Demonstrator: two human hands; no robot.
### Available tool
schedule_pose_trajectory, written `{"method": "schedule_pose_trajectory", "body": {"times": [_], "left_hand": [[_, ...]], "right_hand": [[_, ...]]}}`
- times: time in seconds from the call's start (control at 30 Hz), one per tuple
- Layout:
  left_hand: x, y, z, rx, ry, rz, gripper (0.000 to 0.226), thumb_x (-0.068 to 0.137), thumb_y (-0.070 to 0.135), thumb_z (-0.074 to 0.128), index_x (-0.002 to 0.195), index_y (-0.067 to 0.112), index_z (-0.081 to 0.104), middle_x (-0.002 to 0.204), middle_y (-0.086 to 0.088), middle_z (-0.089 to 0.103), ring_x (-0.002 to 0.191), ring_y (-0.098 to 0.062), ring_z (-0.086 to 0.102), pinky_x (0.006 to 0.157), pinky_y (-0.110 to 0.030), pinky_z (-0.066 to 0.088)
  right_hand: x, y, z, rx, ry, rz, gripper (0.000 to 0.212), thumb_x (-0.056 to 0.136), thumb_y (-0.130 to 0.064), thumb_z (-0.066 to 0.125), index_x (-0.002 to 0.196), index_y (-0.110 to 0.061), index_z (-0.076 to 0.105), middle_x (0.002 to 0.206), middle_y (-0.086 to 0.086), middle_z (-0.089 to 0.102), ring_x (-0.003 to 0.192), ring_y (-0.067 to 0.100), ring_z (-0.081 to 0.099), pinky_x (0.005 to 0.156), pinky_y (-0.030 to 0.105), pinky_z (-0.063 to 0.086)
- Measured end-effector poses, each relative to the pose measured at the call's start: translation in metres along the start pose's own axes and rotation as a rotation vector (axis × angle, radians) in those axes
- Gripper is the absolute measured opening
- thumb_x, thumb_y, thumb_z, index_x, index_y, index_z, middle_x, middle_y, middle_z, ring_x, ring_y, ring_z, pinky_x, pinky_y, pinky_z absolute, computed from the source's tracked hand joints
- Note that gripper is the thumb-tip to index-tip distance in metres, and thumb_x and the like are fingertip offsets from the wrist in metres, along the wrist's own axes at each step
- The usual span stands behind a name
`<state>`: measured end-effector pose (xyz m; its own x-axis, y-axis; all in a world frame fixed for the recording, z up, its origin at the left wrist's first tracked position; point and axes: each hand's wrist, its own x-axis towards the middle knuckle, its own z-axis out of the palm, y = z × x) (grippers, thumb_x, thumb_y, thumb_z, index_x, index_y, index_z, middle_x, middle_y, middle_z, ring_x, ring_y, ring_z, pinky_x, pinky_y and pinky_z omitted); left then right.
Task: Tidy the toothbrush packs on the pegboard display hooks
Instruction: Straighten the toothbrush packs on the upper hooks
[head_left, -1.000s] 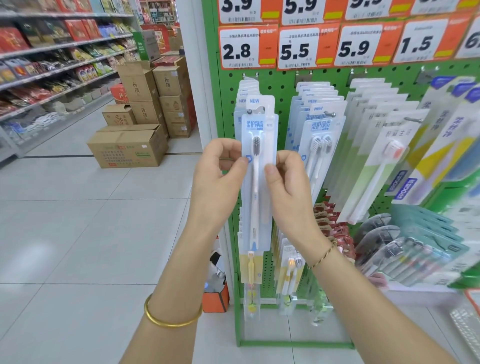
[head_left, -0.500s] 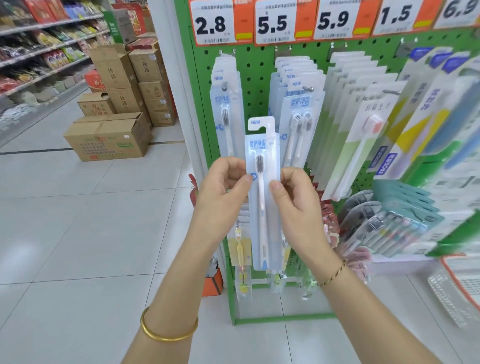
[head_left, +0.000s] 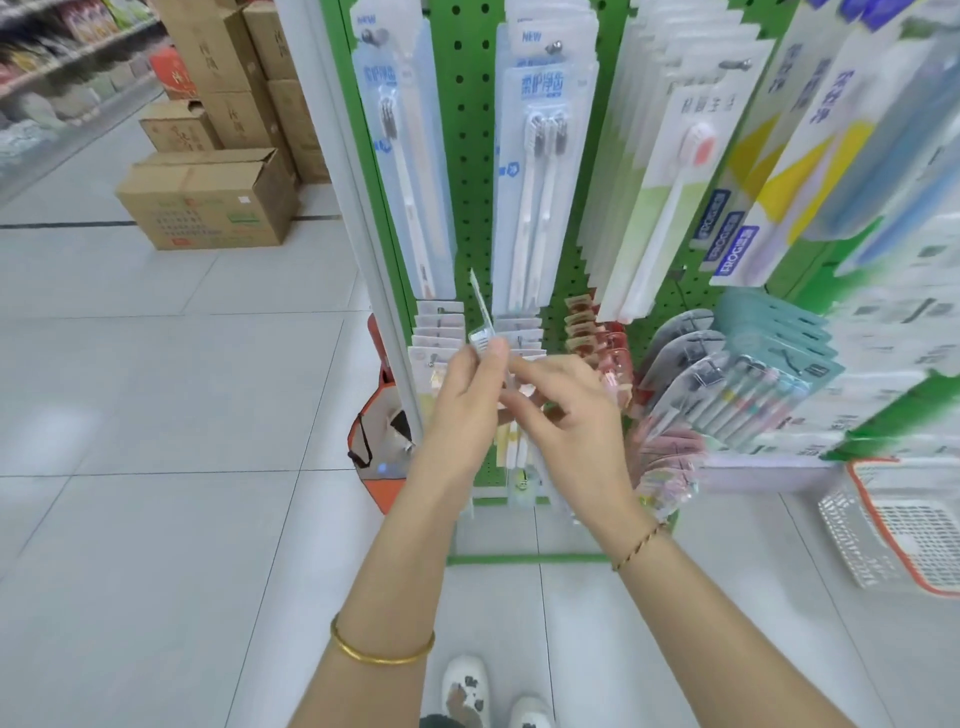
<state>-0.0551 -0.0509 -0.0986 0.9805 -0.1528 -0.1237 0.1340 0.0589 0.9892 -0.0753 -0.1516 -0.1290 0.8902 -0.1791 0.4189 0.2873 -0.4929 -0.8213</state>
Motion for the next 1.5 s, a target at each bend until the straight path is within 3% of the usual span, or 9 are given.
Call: {"method": "schedule_pose_trajectory", "body": {"times": [0.27, 0.37, 0.53, 0.7, 0.83, 1.0, 1.17, 1.4, 1.5], "left_hand": [[0.006, -0.008, -0.001, -0.255, 0.107, -0.137, 0.029, 0.102, 0.038, 0.033, 0.115, 0.02, 0.051, 0.111, -0.018, 0.067, 0.104, -0.033, 0.065, 0.1, -0.053, 0.045], [0.011, -0.007, -0.003, -0.278, 0.123, -0.095, 0.032, 0.102, 0.039, 0.033, 0.127, 0.02, 0.042, 0.101, -0.019, 0.069, 0.084, -0.027, 0.069, 0.081, -0.041, 0.055], [0.022, 0.0, -0.009, -0.264, 0.186, -0.102, 0.041, 0.1, 0.044, 0.037, 0.119, 0.011, 0.051, 0.075, -0.013, 0.067, 0.054, -0.015, 0.065, 0.049, -0.023, 0.052], [0.024, -0.002, -0.019, -0.055, 0.03, -0.018, 0.016, 0.101, 0.023, 0.044, 0.114, 0.014, 0.048, 0.09, -0.013, 0.068, 0.068, -0.013, 0.068, 0.059, -0.026, 0.054], [0.021, -0.014, -0.035, 0.09, -0.152, -0.002, 0.023, 0.098, 0.019, 0.051, 0.119, 0.023, 0.046, 0.117, -0.008, 0.065, 0.103, -0.021, 0.066, 0.087, -0.04, 0.054], [0.016, -0.024, -0.054, 0.239, -0.392, -0.063, 0.041, 0.092, 0.019, 0.06, 0.129, 0.023, 0.045, 0.122, 0.002, 0.064, 0.112, -0.015, 0.062, 0.089, -0.033, 0.051], [0.007, -0.027, -0.059, 0.406, -0.538, -0.124, 0.063, 0.085, 0.003, 0.067, 0.133, 0.029, 0.036, 0.126, -0.002, 0.059, 0.114, -0.017, 0.059, 0.097, -0.034, 0.05], [0.002, -0.034, -0.059, 0.508, -0.534, -0.179, 0.066, 0.082, 0.008, 0.072, 0.133, 0.028, 0.035, 0.12, -0.005, 0.059, 0.103, -0.02, 0.063, 0.09, -0.038, 0.054], [0.001, -0.032, -0.057, 0.436, -0.332, -0.133, 0.054, 0.084, 0.012, 0.071, 0.128, 0.021, 0.041, 0.106, -0.002, 0.062, 0.089, -0.016, 0.064, 0.071, -0.032, 0.055]], "right_hand": [[-0.014, 0.002, -0.007, 0.014, 0.006, 0.068, 0.023, 0.087, -0.012, 0.059, 0.106, -0.024, 0.067, 0.1, -0.01, 0.052, 0.086, -0.006, 0.05, 0.071, 0.008, 0.039], [-0.012, 0.006, -0.012, -0.048, -0.057, 0.226, 0.005, 0.09, -0.019, 0.059, 0.092, -0.023, 0.057, 0.087, -0.015, 0.056, 0.075, -0.001, 0.053, 0.065, 0.015, 0.04], [-0.013, 0.006, -0.004, 0.064, -0.308, 0.276, 0.032, 0.095, -0.02, 0.054, 0.064, -0.027, 0.052, 0.062, -0.01, 0.05, 0.058, 0.005, 0.044, 0.058, 0.027, 0.037], [-0.01, 0.005, 0.004, 0.149, -0.178, 0.279, 0.024, 0.094, -0.013, 0.055, 0.073, -0.008, 0.063, 0.067, -0.008, 0.054, 0.06, 0.002, 0.045, 0.056, 0.016, 0.034], [-0.006, 0.004, 0.008, 0.181, -0.125, 0.287, 0.02, 0.094, -0.011, 0.055, 0.077, -0.005, 0.064, 0.071, -0.01, 0.058, 0.063, -0.005, 0.049, 0.059, 0.011, 0.037], [0.0, 0.007, 0.011, 0.183, -0.106, 0.305, 0.026, 0.094, -0.012, 0.054, 0.07, -0.017, 0.061, 0.07, -0.009, 0.057, 0.062, 0.0, 0.048, 0.059, 0.016, 0.039], [0.007, 0.011, 0.011, 0.173, -0.088, 0.306, 0.024, 0.095, -0.014, 0.054, 0.08, 0.001, 0.065, 0.074, 0.006, 0.06, 0.068, 0.013, 0.05, 0.063, 0.031, 0.042], [0.009, 0.01, 0.012, 0.11, -0.075, 0.26, 0.033, 0.095, -0.014, 0.054, 0.062, -0.021, 0.054, 0.06, -0.009, 0.048, 0.054, 0.0, 0.041, 0.053, 0.016, 0.032], [0.006, 0.012, 0.013, 0.08, -0.049, 0.262, 0.024, 0.095, -0.015, 0.055, 0.072, -0.013, 0.062, 0.067, -0.005, 0.055, 0.059, 0.0, 0.045, 0.054, 0.014, 0.035]]}}
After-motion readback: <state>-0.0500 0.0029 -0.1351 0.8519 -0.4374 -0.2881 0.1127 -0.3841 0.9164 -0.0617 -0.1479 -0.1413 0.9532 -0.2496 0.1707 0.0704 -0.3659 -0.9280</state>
